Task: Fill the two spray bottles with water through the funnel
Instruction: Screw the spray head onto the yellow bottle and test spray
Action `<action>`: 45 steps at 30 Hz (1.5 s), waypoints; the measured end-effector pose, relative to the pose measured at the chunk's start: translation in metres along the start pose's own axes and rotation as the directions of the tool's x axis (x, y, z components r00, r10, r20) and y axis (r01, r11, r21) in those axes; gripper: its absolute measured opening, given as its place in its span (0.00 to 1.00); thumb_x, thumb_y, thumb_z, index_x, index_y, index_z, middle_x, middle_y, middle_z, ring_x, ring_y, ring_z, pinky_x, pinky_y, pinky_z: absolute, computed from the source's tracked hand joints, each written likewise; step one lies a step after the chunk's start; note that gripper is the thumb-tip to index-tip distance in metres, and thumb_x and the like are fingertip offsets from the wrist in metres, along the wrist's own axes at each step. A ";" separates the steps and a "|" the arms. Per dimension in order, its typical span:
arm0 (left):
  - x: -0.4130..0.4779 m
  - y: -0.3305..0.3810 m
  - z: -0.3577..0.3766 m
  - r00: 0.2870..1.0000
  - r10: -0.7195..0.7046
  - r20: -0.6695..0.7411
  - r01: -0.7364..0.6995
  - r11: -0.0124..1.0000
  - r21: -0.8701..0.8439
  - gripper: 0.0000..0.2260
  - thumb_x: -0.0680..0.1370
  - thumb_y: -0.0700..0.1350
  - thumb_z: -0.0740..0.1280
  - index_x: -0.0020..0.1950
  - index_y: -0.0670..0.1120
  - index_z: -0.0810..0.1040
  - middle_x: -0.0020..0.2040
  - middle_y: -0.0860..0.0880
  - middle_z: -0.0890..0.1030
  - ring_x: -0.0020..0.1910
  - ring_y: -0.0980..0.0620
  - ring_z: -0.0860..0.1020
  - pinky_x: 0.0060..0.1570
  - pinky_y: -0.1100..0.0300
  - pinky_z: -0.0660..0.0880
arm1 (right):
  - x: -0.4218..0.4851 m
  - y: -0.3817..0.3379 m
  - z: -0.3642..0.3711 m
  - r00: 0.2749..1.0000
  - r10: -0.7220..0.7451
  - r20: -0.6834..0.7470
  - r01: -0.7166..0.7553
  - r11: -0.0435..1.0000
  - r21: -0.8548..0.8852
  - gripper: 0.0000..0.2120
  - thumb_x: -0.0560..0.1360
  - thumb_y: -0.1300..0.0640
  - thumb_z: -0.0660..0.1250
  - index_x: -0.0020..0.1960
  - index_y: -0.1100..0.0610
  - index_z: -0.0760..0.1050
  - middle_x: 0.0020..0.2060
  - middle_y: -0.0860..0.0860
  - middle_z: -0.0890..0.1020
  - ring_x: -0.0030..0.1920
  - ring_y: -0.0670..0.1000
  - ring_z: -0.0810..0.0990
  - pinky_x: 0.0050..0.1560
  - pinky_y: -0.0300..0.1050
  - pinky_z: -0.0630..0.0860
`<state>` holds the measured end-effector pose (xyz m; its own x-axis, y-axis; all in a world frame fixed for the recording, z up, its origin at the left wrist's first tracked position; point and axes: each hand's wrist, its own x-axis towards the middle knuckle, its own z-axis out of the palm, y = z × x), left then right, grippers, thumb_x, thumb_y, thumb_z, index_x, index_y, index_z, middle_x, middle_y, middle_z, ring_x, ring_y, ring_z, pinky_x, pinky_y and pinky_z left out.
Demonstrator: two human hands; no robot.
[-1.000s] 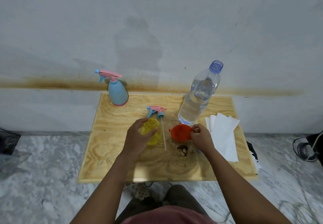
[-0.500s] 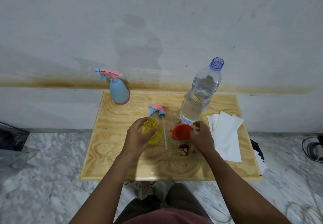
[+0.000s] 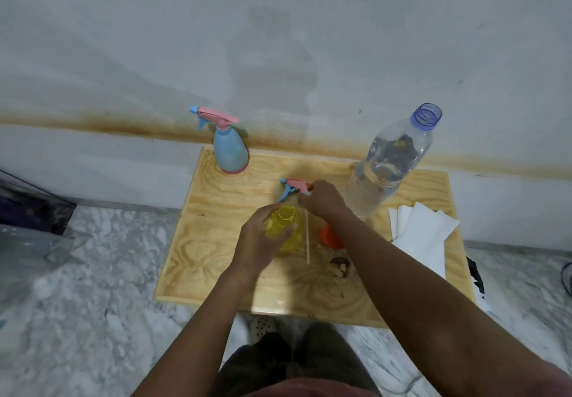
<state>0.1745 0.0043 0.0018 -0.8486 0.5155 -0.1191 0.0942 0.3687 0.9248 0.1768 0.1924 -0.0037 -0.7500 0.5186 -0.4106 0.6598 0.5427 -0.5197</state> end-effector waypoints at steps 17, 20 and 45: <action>0.000 -0.018 0.001 0.990 -0.095 0.105 0.086 0.992 0.091 0.35 0.70 0.53 0.76 0.74 0.59 0.64 0.66 0.63 0.71 0.64 0.64 0.69 0.59 0.67 0.65 | -0.015 -0.015 -0.029 0.957 -0.121 -0.265 0.213 0.911 0.352 0.14 0.79 0.51 0.66 0.61 0.58 0.78 0.48 0.50 0.82 0.47 0.49 0.80 0.48 0.44 0.75; 0.005 -0.020 0.007 0.995 -0.057 0.076 0.051 0.995 0.088 0.33 0.68 0.53 0.78 0.70 0.59 0.69 0.63 0.61 0.75 0.61 0.61 0.73 0.56 0.67 0.69 | -0.048 -0.024 -0.050 0.906 -0.161 -0.393 0.349 0.808 0.474 0.16 0.79 0.51 0.67 0.65 0.56 0.76 0.50 0.49 0.83 0.50 0.48 0.83 0.49 0.42 0.79; 0.005 0.015 -0.031 0.975 0.222 -0.013 -0.219 0.968 0.123 0.30 0.63 0.55 0.76 0.63 0.49 0.77 0.50 0.51 0.76 0.50 0.53 0.74 0.47 0.62 0.73 | -0.117 -0.075 -0.038 0.841 -0.277 -0.466 0.521 0.651 0.553 0.13 0.77 0.58 0.70 0.61 0.52 0.77 0.49 0.44 0.82 0.49 0.39 0.80 0.45 0.32 0.75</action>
<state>0.1552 -0.0114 0.0267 -0.8130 0.5746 0.0941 0.3409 0.3387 0.8769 0.2168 0.1158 0.1119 -0.7915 0.5931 0.1477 0.0131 0.2580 -0.9661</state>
